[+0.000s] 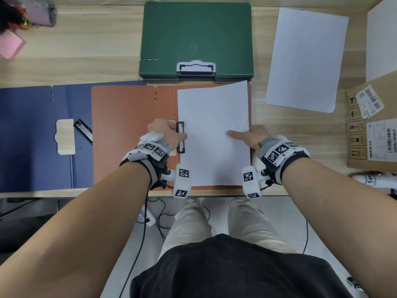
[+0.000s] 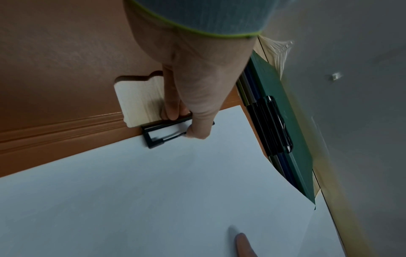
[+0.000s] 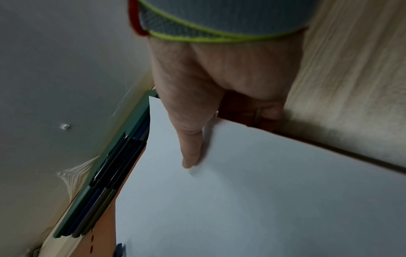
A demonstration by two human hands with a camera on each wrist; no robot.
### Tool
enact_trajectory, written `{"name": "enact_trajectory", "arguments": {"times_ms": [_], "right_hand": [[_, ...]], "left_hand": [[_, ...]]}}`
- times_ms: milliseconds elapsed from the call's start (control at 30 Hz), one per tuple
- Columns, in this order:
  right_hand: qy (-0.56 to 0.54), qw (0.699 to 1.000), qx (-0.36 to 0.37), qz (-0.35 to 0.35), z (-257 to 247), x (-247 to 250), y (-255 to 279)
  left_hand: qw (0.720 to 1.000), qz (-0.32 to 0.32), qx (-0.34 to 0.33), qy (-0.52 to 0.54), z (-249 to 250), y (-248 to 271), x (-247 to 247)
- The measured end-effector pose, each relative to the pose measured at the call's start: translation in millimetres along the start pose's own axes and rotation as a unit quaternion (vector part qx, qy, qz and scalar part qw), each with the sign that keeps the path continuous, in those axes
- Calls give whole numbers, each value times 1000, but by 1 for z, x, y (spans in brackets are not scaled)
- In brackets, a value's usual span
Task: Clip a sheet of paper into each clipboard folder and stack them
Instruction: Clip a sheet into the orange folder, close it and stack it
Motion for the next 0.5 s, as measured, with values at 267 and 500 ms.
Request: {"name": "enact_trajectory", "arguments": {"times_ms": [267,500], "right_hand": [[25,1000,1,0,2,-1,-9],[43,999,12,-10,1,2,-12]], "left_hand": [[998,-1,-13,-68,9,4,0],[995,-7,-6,-98,14,4,-1]]}}
Point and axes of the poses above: each hand's wrist, its own y-axis away from the middle knuckle, its own x-axis out of the back of the hand, z = x × y, the point moved 1 cm from there along -y, towards the middle knuckle, and after that the axes turned 6 degrees about z, right-handed, at the moved point
